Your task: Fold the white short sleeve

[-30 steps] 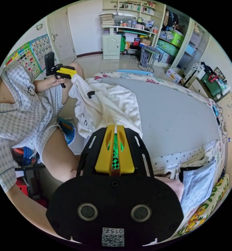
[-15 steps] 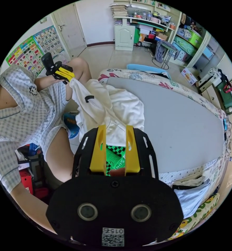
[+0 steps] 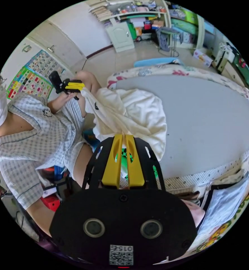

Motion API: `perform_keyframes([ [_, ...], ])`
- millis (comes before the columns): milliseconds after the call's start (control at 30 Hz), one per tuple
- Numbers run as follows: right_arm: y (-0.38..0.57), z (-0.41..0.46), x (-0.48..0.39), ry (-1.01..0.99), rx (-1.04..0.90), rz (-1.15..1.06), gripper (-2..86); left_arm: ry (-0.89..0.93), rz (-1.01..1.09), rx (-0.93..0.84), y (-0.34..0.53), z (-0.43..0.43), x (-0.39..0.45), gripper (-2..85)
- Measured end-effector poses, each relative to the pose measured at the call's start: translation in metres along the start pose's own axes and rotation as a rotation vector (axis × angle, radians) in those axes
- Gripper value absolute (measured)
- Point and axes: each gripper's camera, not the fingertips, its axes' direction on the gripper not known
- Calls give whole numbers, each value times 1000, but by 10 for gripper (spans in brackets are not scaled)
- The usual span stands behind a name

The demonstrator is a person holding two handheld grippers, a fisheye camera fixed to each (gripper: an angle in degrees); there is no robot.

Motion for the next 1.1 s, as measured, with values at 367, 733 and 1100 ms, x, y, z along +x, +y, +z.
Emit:
perform_keyframes([
  [367,150,-249,-169,474,1007,373,-4,82,-277,661,-123,-98,-19,-8],
  [733,231,-373,-331,438,1715,263,-3,310,-279,1094,-200,-241,42,-8],
  [1100,198,-424,-499,910,1766,-56,-5,147,-54,1378,-171,-357,91,-8],
])
